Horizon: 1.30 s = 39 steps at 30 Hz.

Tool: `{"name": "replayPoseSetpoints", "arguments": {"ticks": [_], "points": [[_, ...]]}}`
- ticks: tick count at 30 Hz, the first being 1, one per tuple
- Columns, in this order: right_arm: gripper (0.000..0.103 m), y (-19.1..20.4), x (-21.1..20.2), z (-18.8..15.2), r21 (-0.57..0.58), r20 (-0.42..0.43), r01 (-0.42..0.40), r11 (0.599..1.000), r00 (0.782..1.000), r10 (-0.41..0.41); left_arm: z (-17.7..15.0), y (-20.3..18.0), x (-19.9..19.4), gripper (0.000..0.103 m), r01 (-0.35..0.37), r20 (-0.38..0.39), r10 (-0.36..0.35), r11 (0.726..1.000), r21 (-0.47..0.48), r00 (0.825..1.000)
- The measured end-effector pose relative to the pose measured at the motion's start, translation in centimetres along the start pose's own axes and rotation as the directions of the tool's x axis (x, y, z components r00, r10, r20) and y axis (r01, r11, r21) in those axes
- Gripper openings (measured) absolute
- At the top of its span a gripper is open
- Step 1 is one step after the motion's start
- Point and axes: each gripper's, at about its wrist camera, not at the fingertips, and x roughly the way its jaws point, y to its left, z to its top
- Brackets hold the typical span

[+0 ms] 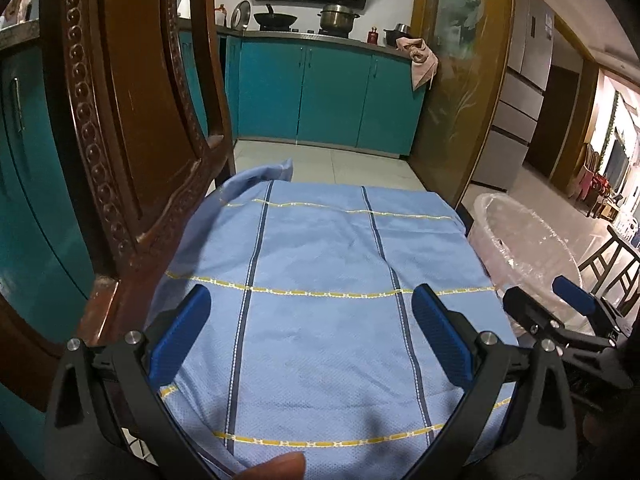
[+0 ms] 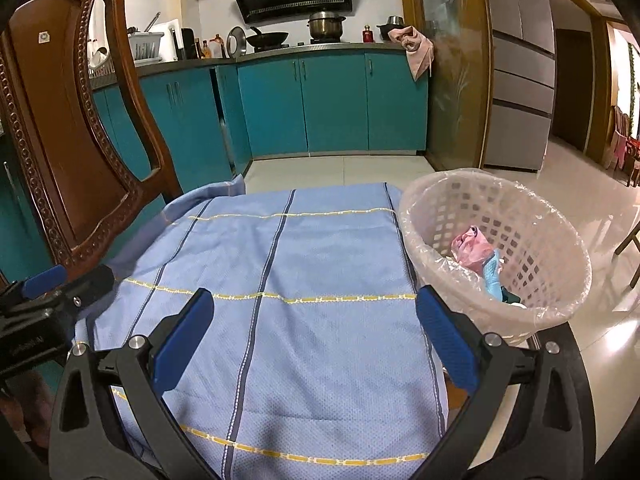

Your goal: Collect trash

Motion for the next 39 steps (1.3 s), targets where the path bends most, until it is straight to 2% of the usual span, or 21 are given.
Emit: {"name": "replayPoseSetpoints", "arguments": {"ticks": [8, 39], "points": [[0.099, 0.0, -0.2, 0.0, -0.001, 0.001, -0.004, 1.000, 1.000, 0.004, 0.0, -0.6, -0.2, 0.100, 0.011, 0.017, -0.012, 1.000, 0.020, 1.000], [0.099, -0.2, 0.0, 0.1, 0.005, -0.001, 0.000, 1.000, 1.000, 0.000, -0.3, -1.0, 0.3, 0.100, 0.024, -0.001, -0.024, 0.999, 0.029, 1.000]]}}
